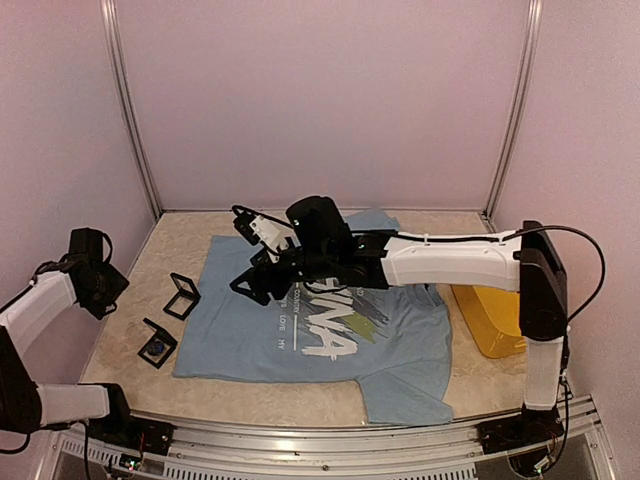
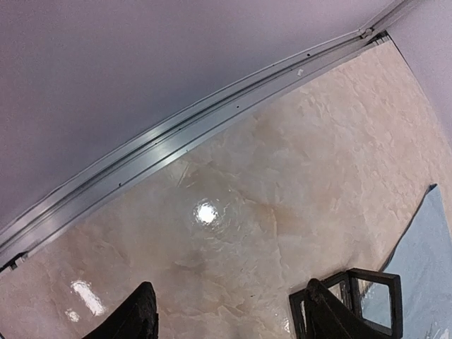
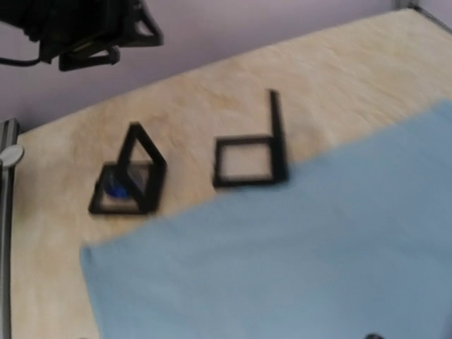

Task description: Pin the brooch onto the clothing

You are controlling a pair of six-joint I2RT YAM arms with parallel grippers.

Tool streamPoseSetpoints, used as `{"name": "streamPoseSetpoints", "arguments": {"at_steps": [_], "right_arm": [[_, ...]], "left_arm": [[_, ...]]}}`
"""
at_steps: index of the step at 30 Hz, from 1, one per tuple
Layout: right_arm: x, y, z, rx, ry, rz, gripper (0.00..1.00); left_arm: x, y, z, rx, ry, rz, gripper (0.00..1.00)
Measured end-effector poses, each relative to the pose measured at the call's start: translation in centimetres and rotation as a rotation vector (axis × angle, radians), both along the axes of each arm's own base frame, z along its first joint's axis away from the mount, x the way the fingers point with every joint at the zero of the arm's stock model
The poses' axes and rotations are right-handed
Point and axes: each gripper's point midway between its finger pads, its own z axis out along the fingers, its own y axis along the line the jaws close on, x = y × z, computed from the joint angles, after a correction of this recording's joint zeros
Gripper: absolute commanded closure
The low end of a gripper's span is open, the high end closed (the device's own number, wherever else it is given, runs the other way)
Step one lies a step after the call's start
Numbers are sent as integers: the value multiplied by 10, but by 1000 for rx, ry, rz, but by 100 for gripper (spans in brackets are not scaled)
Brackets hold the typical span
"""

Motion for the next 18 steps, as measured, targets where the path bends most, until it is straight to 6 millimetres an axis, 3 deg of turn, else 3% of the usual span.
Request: {"name": "streamPoseSetpoints", "arguments": {"at_steps": [5,8,10,15,18], "right_arm": [[-10,87,-23,39,-13,41,26],[-15,131,-38,74,-29,62,27],[-19,155,-49,101,-46,67,30],[-40,180,-97,94,-53,66,38],[-45,189,-116,104,-62,51,42]], "left_arm": [[13,20,11,82,48,-89,34],[15,26,-3,66,90,-128,35],[16,19,-18,29,120,-171,37],[18,1,-50,-91,159,-220,38],[11,-10,-75,-169,196,-221,38]]}}
